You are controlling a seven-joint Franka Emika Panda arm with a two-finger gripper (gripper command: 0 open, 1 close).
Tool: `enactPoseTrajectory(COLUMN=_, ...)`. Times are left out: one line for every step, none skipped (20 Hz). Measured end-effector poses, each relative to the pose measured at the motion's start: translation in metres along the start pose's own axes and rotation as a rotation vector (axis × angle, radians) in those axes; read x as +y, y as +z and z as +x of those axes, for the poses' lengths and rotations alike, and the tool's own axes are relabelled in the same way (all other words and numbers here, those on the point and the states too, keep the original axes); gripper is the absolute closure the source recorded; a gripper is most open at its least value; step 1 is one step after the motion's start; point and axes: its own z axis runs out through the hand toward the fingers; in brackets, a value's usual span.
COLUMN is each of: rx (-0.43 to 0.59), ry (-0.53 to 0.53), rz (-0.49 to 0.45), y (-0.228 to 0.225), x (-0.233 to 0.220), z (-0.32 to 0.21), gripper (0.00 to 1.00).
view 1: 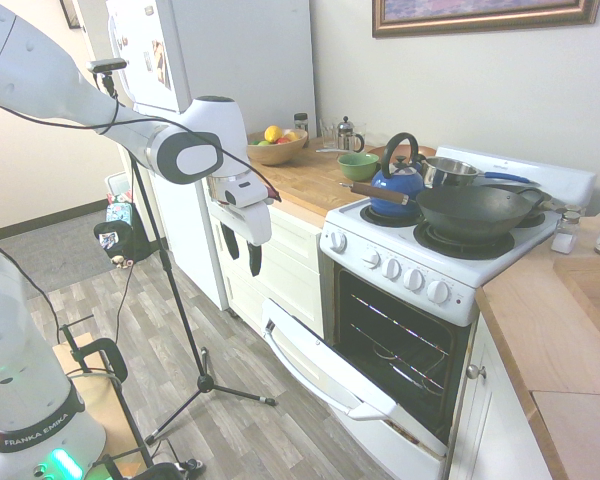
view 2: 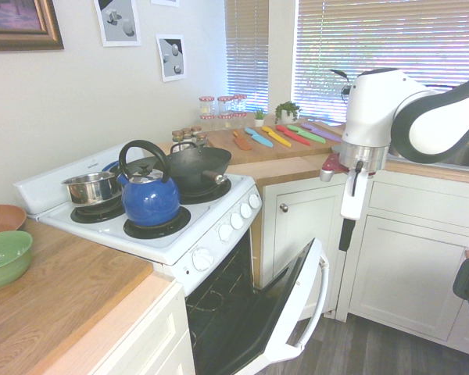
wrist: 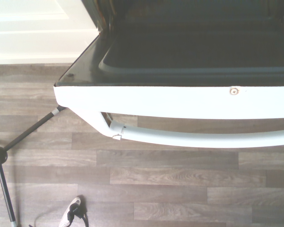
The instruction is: Close the oven
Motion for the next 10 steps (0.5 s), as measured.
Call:
enactPoseTrajectory(rx=-0.001, ry=0.000, rz=-0.001, y=0.000, x=0.000, z=0.000, gripper=0.00)
enactPoseTrajectory(rx=0.000, ry=-0.001, rz=-0.002, y=0.001, x=0.000, z=0.000, gripper=0.00)
enactPoseTrajectory(rx=0.005, ry=-0.008, rz=-0.008, y=0.001, x=0.001, z=0.001, gripper=0.00)
enactPoseTrajectory(rx=0.012, ry=-0.015, rz=-0.021, y=0.003, x=0.003, z=0.003, gripper=0.00)
enactPoseTrajectory(rx=0.017, ry=-0.017, rz=-0.034, y=0.007, x=0.006, z=0.007, gripper=0.00)
enactPoseTrajectory(rx=0.020, ry=-0.016, rz=-0.044, y=0.014, x=0.010, z=0.012, gripper=0.00)
enactPoseTrajectory(rx=0.017, ry=-0.013, rz=-0.052, y=0.024, x=0.015, z=0.016, gripper=0.00)
enactPoseTrajectory(rx=0.003, ry=-0.012, rz=-0.061, y=0.037, x=0.019, z=0.018, gripper=0.00)
enactPoseTrajectory(rx=-0.010, ry=-0.012, rz=-0.068, y=0.050, x=0.024, z=0.019, gripper=0.00)
enactPoseTrajectory(rx=-0.022, ry=-0.008, rz=-0.067, y=0.064, x=0.027, z=0.018, gripper=0.00)
